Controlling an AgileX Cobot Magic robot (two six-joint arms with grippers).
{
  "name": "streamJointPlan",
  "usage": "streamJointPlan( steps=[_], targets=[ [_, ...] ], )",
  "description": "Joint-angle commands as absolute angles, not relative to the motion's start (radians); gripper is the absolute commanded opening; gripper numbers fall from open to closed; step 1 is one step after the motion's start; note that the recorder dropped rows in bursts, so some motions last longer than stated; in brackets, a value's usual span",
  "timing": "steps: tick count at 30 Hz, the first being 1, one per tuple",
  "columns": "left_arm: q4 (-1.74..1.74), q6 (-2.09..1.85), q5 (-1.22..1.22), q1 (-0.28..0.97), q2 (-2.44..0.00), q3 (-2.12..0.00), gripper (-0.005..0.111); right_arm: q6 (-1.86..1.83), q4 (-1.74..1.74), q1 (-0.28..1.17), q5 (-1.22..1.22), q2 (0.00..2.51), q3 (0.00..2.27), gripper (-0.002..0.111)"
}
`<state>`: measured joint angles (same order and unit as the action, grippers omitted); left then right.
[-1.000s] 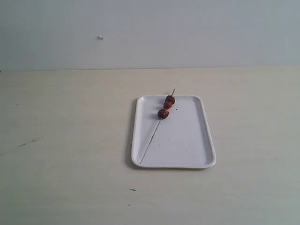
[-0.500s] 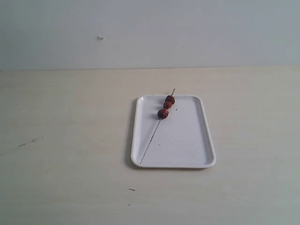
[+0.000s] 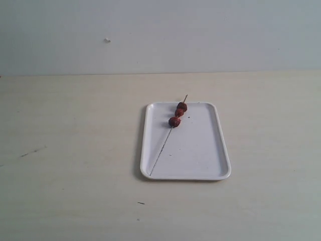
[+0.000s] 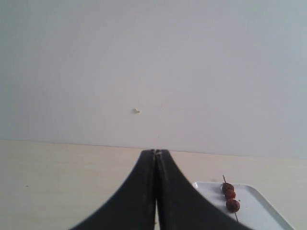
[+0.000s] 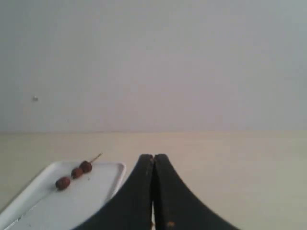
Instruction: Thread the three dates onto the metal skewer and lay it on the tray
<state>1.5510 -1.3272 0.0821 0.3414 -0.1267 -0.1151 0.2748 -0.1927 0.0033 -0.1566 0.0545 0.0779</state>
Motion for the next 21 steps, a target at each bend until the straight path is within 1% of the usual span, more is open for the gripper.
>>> streamJointPlan(
  steps=[1, 10, 21],
  targets=[
    [1.548, -1.326, 0.083, 0.338, -0.123, -0.111, 0.000, 0.315, -0.215, -0.003, -0.157, 0.044, 0.001, 0.000],
    [1.548, -1.328, 0.083, 0.338, -0.123, -0.111, 0.000, 0.308, -0.210, -0.003, -0.245, 0.044, 0.000, 0.000],
    [1.548, -1.328, 0.083, 0.338, -0.123, -0.111, 0.000, 0.308, -0.210, -0.003, -0.245, 0.044, 0.000, 0.000]
  ],
)
